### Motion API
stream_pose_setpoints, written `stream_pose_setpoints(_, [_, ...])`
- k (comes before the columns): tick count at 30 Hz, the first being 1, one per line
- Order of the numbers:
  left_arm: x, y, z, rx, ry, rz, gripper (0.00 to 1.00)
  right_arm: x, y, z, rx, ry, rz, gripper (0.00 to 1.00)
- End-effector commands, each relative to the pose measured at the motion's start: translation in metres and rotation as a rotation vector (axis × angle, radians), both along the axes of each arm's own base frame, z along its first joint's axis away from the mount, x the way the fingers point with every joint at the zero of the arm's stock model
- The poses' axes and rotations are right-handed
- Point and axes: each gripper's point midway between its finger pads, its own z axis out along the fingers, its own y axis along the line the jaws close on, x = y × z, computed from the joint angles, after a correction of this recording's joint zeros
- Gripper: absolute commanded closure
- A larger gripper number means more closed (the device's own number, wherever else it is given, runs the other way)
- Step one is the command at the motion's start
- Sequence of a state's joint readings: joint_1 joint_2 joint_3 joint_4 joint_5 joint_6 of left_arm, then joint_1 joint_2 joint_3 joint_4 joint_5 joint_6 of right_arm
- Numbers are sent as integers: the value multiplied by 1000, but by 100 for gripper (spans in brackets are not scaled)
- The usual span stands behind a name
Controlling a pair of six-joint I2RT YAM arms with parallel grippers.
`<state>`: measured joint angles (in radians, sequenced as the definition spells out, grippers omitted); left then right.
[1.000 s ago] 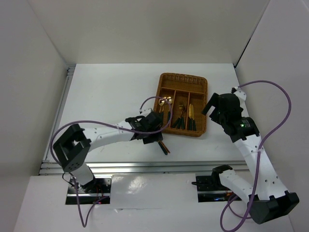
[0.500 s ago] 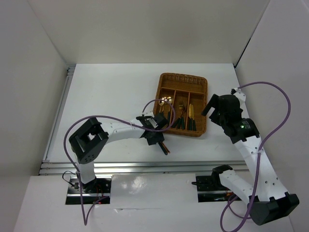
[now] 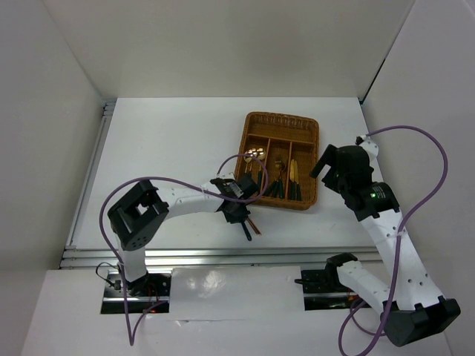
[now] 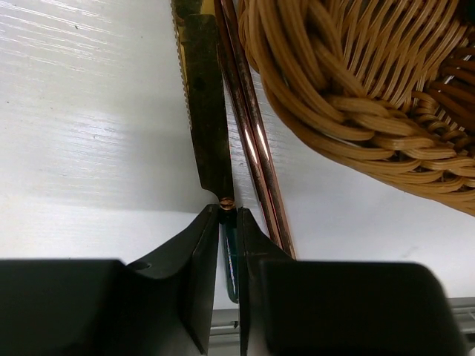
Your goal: Sort the eating utensils into containers
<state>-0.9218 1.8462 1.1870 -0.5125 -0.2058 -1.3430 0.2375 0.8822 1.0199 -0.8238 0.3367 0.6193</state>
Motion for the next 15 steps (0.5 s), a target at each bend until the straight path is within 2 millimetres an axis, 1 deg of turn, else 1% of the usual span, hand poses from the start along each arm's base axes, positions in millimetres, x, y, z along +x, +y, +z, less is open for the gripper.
stream_pose_setpoints(1, [-10,10,-18,52,43,5,81,1,-5,8,-8,-44,-16,0])
stream_pose_setpoints(3, [-12,10,-20,49,50,-7,84,0,-5,4,-10,-35,-16,0])
stream_pose_setpoints(6, [-20,17,-22,61,70,-10,90,2,-1,5,3,-41,-2,0])
stream_pose_setpoints(8, [-21,29,-16,67,57,4,92,2,-1,5,3,-41,-2,0])
stream_pose_setpoints(9, [-23,34,-13,80,47,-16,93,2,-1,5,3,-41,-2,0])
stream_pose_setpoints(10, [-26,39,-12,85,44,-35,96,1,0,5,8,-40,5,0])
stream_pose_setpoints(11, [-24,36,3,53,14,-48,96,3,1,7,10,-49,5,0])
stream_pose_setpoints(13, [-22,46,13,89,-22,-80,98,3,2,7,17,-48,14,0])
stream_pose_setpoints(15, [-16,48,30,97,-61,-93,98,4,6,8,31,-54,30,0])
